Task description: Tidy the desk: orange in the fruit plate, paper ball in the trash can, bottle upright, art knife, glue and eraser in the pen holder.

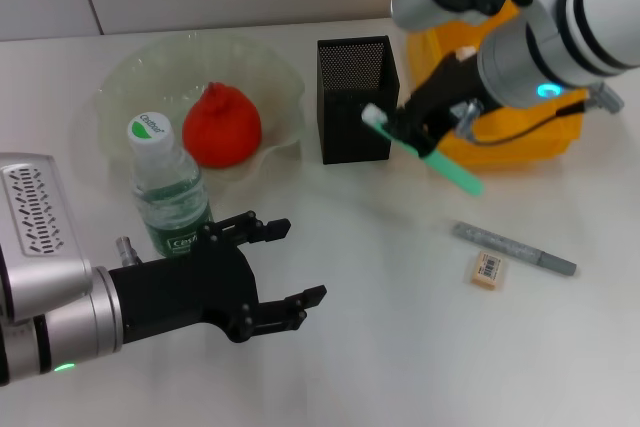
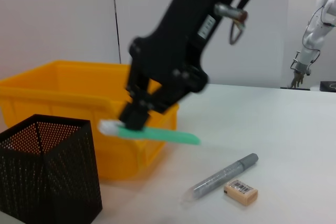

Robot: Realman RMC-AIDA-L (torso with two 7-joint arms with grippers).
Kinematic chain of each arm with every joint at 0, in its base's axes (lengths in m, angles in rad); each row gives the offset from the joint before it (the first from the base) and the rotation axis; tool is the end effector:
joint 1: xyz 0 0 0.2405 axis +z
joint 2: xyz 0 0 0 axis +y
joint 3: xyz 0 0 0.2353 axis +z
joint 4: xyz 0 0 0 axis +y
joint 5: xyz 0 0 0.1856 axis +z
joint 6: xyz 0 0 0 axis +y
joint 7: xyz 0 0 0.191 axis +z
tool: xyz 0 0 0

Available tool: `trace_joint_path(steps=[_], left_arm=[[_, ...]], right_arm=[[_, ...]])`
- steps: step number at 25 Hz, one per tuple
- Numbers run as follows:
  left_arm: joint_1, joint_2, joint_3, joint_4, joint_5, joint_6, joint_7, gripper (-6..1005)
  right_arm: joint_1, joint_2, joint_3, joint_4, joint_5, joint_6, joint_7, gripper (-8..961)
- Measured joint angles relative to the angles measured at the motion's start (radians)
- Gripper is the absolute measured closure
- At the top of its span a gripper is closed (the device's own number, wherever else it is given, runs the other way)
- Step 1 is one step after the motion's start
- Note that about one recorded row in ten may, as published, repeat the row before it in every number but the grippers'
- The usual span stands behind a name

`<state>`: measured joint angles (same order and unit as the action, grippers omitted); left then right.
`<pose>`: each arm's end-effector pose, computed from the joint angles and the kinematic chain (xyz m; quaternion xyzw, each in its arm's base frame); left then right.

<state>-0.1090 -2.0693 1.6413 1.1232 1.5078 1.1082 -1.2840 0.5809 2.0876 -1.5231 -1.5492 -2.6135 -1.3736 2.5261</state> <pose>-0.1844 0.2578 -0.0883 -0.9658 -0.0753 -0.1947 0.1537 0.1347 0.3560 -0.0309 -0.9432 0.1774 -0.1150 0.2562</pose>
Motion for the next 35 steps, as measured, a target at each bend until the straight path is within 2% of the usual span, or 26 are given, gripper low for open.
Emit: trace_joint_path(steps=[15,22,28,30,31,35], left_arm=[[-0.001,-0.002,0.009,-0.005,0.0,0.001,0.0,197],[-0.002,-0.001,0.009,-0.017,0.0,0.001,0.0,197],[-0.011,-0.003,0.009,-0.031,0.0,0.001,0.0,197],[-0.015,-0.003,0.009,-0.033,-0.002,0.002,0.0,197],[-0.015,-0.003,0.009,-0.033,-0.002,0.002,0.0,197],[-0.015,-0.003,0.009,-0.044,-0.028,0.01,0.018,197]], right_arm=[[-0.016,-0.001,0.005,-0.159,0.038,0.246,-0.009,906],[-0.079,-0.001,-0.014,-0.178,0.065,0.388,-0.064,907],[-0.17,-0.003,0.015,-0.152,0.289,0.495,-0.239,907],[-0.208,-0.003,0.047,-0.12,0.44,0.515,-0.36,906],[-0.208,-0.003,0.047,-0.12,0.44,0.515,-0.36,906],[-0.252,-0.006,0.135,-0.04,0.671,0.5,-0.538,906]])
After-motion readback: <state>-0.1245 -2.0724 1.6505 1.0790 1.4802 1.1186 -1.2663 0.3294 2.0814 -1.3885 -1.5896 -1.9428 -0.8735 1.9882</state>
